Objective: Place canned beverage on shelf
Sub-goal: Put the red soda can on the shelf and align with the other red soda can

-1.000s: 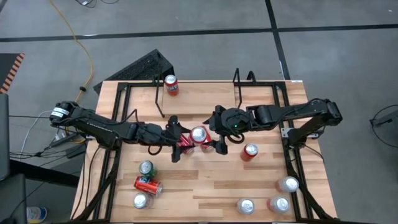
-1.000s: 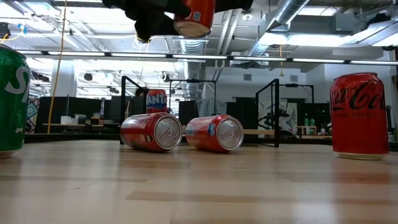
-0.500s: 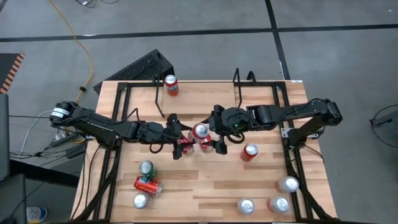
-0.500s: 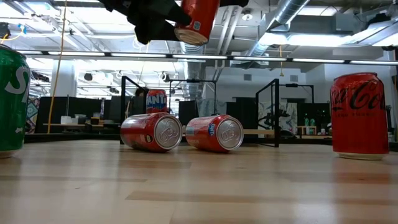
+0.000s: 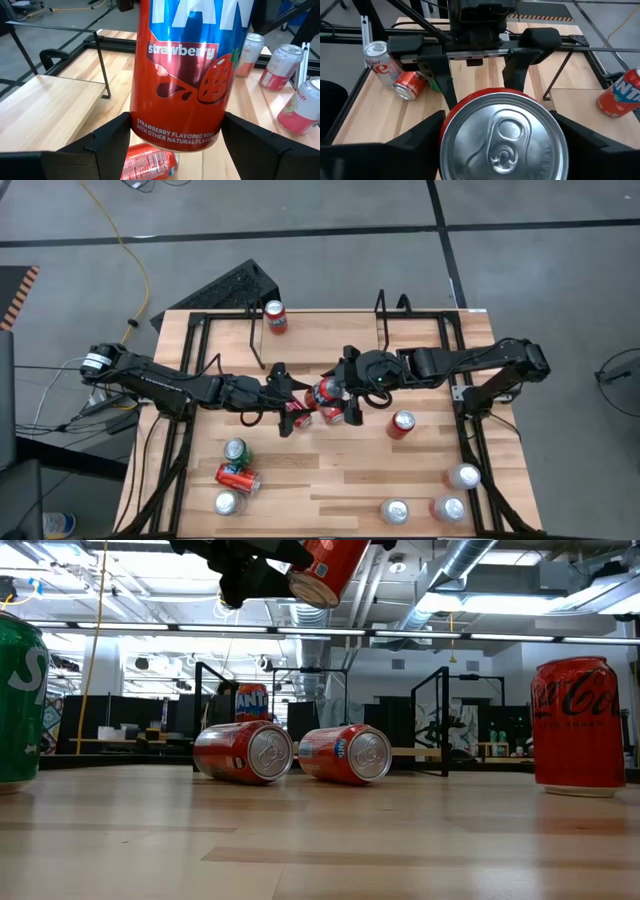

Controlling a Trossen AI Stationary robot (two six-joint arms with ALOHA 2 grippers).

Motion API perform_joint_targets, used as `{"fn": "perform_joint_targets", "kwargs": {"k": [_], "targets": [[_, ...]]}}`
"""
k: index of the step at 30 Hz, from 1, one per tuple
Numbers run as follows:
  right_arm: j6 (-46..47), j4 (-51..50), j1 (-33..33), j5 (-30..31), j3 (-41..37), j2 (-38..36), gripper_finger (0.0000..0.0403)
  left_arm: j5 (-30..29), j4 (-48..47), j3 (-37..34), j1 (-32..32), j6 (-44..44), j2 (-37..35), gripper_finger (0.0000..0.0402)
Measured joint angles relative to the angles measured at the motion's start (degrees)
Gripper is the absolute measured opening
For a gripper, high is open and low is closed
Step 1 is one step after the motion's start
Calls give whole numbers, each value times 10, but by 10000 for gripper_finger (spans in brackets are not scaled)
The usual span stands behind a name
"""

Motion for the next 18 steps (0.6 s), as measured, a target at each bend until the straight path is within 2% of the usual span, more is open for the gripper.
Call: {"fn": "perform_joint_targets", "kwargs": {"k": [2, 9, 13, 18], "targets": [[1, -8, 0, 0, 0, 0, 268, 0, 1, 0, 0, 0, 0, 275], [-1, -29, 1, 1, 1, 0, 268, 2, 0, 0, 0, 4, 1, 275], [-23, -32, 8, 2, 1, 0, 268, 20, -5, 0, 1, 9, 0, 281], [-48, -50, 22, -3, -3, 3, 268, 74, 0, 2, 8, 12, -16, 305]]}}
